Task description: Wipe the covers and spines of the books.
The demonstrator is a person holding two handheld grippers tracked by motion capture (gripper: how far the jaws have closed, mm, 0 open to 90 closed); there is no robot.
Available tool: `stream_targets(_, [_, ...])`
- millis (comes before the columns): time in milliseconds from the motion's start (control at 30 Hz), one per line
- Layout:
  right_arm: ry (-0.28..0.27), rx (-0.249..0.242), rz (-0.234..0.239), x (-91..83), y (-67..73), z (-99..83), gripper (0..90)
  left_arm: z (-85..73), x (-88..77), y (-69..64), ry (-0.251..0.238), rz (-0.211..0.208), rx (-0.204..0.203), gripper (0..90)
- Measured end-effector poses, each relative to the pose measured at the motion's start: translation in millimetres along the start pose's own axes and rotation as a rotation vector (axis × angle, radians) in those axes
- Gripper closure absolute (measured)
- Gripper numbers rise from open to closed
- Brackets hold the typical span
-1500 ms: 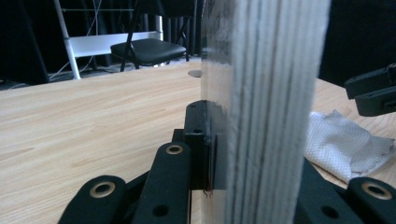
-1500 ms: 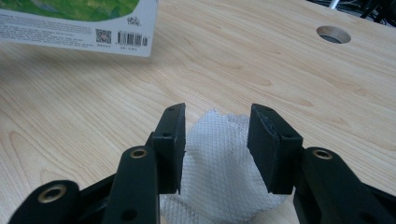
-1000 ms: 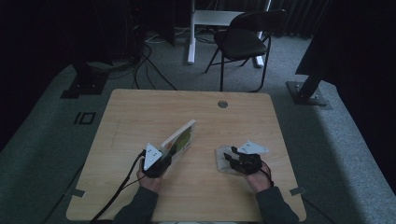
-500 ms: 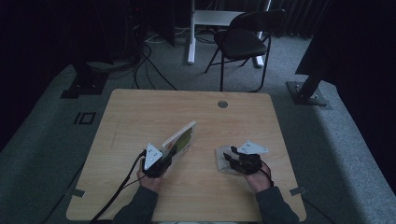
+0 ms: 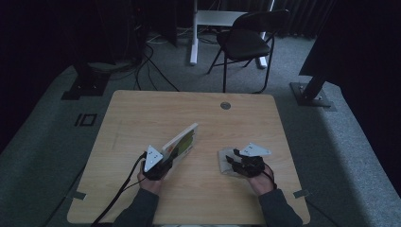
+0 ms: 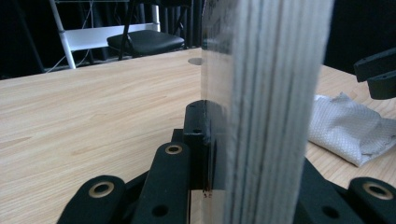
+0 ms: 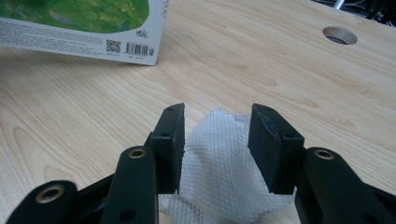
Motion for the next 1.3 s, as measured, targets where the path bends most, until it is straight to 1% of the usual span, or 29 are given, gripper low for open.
stream_targets(167, [-0.002, 0.001, 0.0, -0.6, -0.2, 0.2, 56.1, -2.6, -1.0, -0.4, 0.013, 0.001, 0.008, 78.5])
stream_targets(433, [0.002, -0.002, 0.003, 0.1, 0.9, 0.1, 55.8, -4.6, -1.8, -0.8, 0.021, -0.003, 0.006, 78.4])
stream_targets(533, [0.001, -0.002, 0.004, 0.0, 0.8, 0.0, 55.7, -6.5, -2.0, -1.4, 0.028, -0.007, 0.004, 78.2])
stream_targets(700, [-0.002, -0.004, 0.003, -0.6, 0.8, 0.6, 55.0, -9.7, -1.5, -4.1, 0.04, -0.015, 0.013, 77.7])
stream_targets(800, [-0.003, -0.003, 0.002, -1.1, 0.3, 0.5, 55.0, -11.2, -1.0, -5.5, 0.046, -0.025, 0.008, 77.3])
stream_targets(1033, [0.0, -0.006, 0.003, -1.0, 0.3, 0.2, 54.9, -15.1, -0.2, -7.2, 0.063, -0.029, 0.01, 76.9])
stream_targets(1300, [0.0, -0.007, 0.004, -1.2, 0.2, -0.1, 54.9, -13.2, -2.7, -9.1, 0.044, -0.036, 0.008, 73.9])
Point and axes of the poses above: each handheld gripper's, and its own axes: x roughly forward along the jaws, z roughly out of its top, y roughly to its left, the point moved 10 cm from there along x, roughly forward along the jaws, and after that the axes turned 13 degrees about y, right-handed, at the moved point
